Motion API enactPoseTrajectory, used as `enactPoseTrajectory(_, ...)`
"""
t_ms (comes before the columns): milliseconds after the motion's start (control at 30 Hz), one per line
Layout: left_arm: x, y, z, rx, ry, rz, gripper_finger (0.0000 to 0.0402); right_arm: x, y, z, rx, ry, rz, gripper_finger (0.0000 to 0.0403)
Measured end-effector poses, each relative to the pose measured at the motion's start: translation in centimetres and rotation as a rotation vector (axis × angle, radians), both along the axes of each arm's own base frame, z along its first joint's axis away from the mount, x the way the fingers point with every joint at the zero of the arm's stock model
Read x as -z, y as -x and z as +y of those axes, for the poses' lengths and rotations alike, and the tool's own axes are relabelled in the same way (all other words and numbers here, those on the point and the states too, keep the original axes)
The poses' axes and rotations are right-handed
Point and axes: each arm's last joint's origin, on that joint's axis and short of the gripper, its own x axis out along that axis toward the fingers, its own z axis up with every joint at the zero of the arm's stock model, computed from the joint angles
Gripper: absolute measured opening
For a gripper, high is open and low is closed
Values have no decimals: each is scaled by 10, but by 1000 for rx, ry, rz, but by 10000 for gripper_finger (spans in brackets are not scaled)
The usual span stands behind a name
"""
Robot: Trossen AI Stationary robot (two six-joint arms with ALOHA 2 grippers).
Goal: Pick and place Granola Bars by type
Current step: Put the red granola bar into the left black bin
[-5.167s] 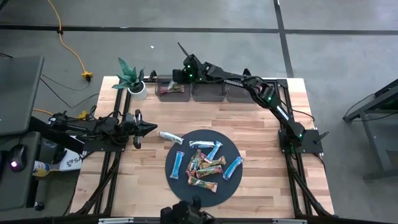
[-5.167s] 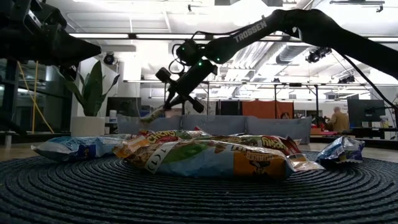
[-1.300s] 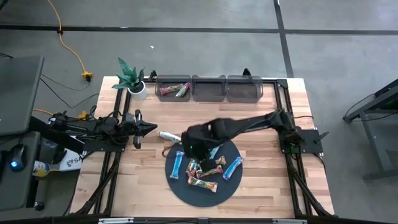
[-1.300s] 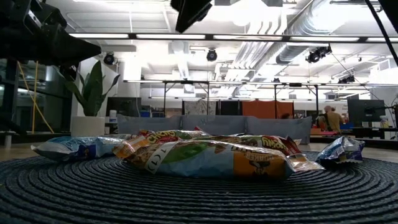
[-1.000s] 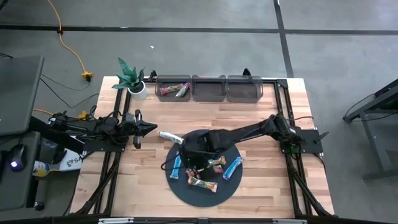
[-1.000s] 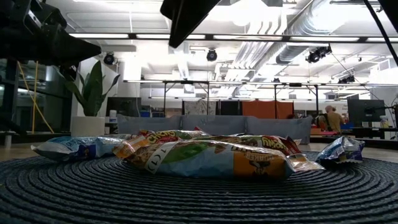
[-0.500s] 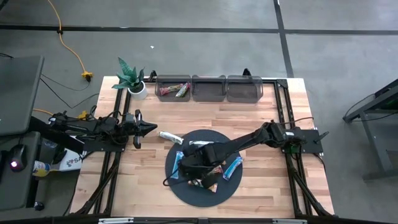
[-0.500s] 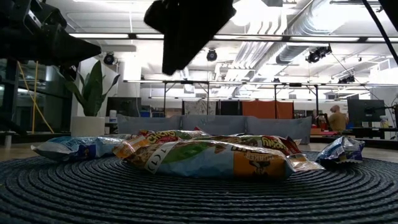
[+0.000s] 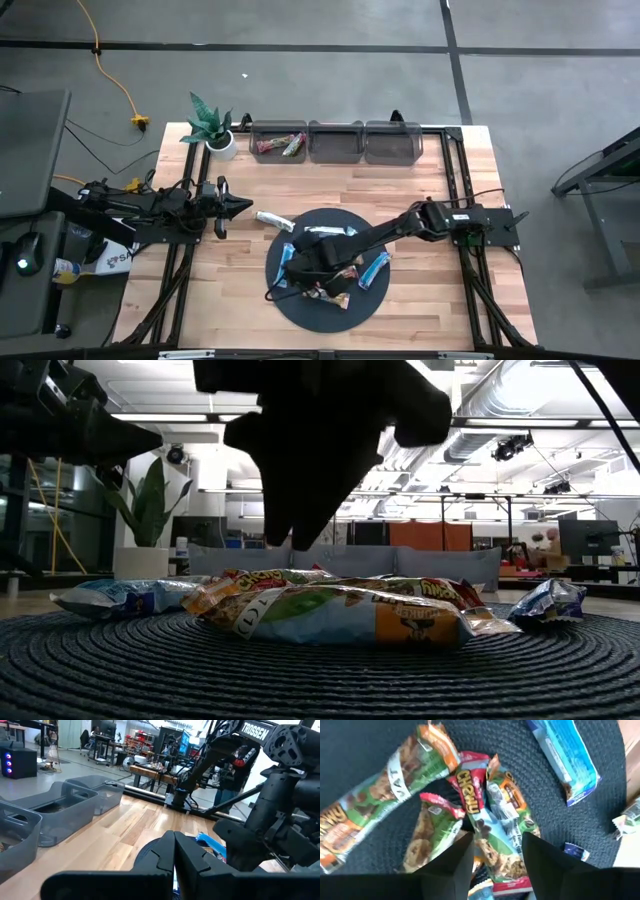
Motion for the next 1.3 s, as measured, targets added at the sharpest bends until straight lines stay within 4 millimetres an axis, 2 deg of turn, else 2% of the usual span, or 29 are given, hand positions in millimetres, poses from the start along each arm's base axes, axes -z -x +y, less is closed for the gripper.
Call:
enactPoseTrajectory(167,0,0,0,0,0,0,1,2,-1,-1,-39,33,-3,151)
enactPoseTrajectory(733,0,0,0,0,0,1,1,2,-1,1,-97,-22,18,151)
enactPoseTrajectory(1300,0,0,0,0,0,0,1,2,-3,-7,-149,-28,26,151)
